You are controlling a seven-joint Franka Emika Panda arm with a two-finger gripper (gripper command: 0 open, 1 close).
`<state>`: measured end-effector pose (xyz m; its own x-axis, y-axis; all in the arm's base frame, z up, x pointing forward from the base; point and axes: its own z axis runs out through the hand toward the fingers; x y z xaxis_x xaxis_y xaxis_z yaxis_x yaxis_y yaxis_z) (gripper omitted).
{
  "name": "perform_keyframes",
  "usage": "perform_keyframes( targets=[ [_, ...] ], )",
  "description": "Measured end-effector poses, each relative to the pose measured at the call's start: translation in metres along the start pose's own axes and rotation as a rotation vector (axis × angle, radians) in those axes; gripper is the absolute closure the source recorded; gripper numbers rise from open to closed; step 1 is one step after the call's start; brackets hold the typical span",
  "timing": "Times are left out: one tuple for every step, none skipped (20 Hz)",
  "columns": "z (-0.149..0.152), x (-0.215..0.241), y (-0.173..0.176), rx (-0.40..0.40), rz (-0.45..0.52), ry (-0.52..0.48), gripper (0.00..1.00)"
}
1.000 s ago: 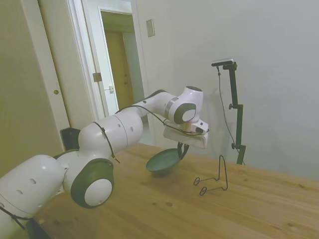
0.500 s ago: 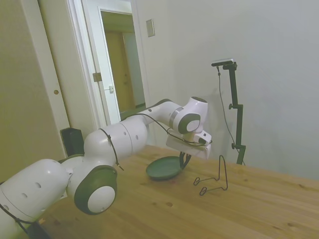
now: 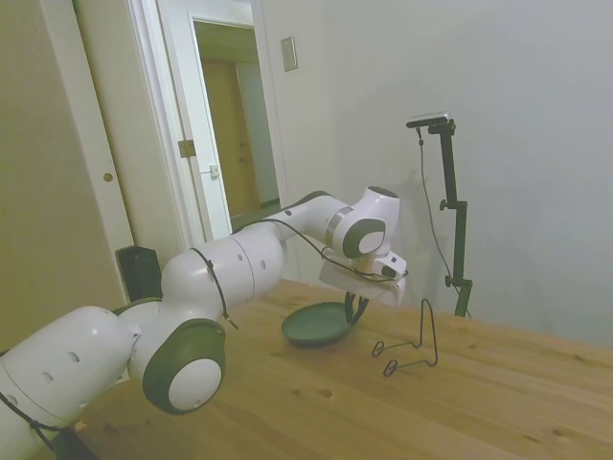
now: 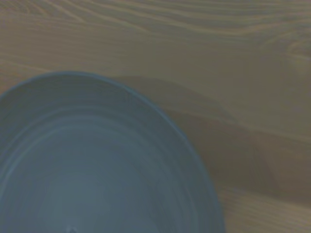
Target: Unload the plate
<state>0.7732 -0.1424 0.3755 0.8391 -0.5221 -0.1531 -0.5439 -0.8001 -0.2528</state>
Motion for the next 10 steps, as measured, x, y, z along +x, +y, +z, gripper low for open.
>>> perform_keyframes(
  targets=[
    [-0.002, 0.000, 0.000, 0.000, -0.001, 0.002, 0.00],
    [-0.004, -0.001, -0.001, 0.002, -0.002, 0.006, 0.00],
    [-0.009, -0.002, -0.002, 0.004, -0.003, 0.012, 0.00],
    [-0.016, -0.003, -0.004, 0.007, -0.006, 0.021, 0.00],
    [-0.026, -0.006, -0.006, 0.011, -0.010, 0.034, 0.00],
    [-0.038, -0.009, -0.009, 0.016, -0.015, 0.049, 0.00],
    [-0.054, -0.013, -0.012, 0.020, -0.021, 0.066, 0.00],
    [-0.069, -0.019, -0.014, 0.020, -0.025, 0.077, 0.00],
    [-0.086, -0.026, -0.016, 0.017, -0.030, 0.085, 0.00],
    [-0.102, -0.033, -0.016, 0.011, -0.033, 0.088, 0.00]
  ],
)
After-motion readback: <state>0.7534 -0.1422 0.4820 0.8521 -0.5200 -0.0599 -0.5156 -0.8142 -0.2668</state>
